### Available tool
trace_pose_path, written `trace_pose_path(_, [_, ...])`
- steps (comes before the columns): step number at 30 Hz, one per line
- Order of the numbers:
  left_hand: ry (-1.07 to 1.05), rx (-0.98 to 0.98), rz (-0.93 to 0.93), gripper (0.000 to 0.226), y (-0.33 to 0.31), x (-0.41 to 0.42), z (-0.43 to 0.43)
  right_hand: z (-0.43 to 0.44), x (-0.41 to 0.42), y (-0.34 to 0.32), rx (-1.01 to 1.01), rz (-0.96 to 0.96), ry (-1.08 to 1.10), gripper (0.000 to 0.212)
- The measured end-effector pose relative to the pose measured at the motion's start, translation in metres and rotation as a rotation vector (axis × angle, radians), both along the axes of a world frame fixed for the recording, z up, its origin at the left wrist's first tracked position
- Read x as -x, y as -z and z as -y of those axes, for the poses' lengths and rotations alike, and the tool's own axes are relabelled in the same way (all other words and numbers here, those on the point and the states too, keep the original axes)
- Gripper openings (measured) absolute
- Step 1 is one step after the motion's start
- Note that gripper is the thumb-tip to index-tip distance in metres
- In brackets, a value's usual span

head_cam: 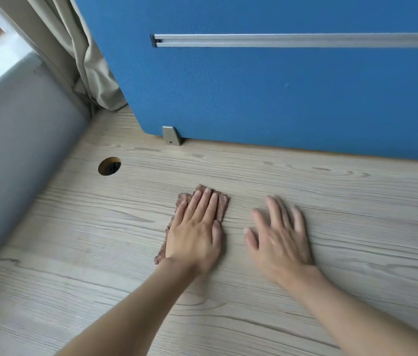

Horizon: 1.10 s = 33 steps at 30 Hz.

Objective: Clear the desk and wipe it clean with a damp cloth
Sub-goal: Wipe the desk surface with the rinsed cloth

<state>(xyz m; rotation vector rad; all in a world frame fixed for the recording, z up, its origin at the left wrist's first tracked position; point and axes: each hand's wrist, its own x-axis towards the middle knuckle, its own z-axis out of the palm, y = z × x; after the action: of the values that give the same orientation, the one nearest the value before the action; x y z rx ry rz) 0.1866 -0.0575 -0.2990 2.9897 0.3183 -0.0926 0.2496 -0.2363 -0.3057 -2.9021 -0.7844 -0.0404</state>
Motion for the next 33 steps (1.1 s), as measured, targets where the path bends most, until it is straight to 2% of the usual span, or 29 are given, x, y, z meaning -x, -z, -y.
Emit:
trace_pose_path(2, [-0.042,0.024,0.004,0.067,-0.002,0.000,0.010,-0.002,-0.002,0.006,0.010,-0.011,0.027,0.063])
trace_pose_path(6, [0.176,0.068,-0.008,0.063,0.001,0.012,0.030,-0.004,0.000,0.010,0.025,-0.024,0.022,0.069])
trace_pose_path(8, [0.217,0.084,-0.004,0.062,0.004,0.004,0.022,-0.003,-0.002,0.009,0.020,-0.022,0.025,0.069])
trace_pose_path(13, [0.034,0.000,-0.005,0.067,-0.001,-0.029,0.006,-0.005,-0.001,0.008,0.021,-0.012,0.023,0.069])
trace_pose_path(17, [0.202,0.041,-0.020,0.064,0.000,-0.019,0.008,-0.004,0.001,0.007,0.031,-0.028,0.023,0.070])
trace_pose_path(19, [0.206,0.026,-0.021,0.064,0.002,-0.031,-0.004,-0.004,0.000,0.006,0.029,-0.029,0.024,0.070])
trace_pose_path(23, [0.016,0.003,0.009,0.071,0.002,-0.058,-0.005,-0.004,-0.001,0.008,0.031,-0.022,0.021,0.069])
trace_pose_path(28, [0.248,0.028,-0.005,0.063,0.005,-0.050,-0.005,-0.004,0.000,0.007,0.015,-0.027,0.018,0.068])
trace_pose_path(33, [0.002,0.027,0.028,0.072,0.003,-0.089,-0.008,-0.002,0.000,0.006,0.021,-0.027,0.015,0.069])
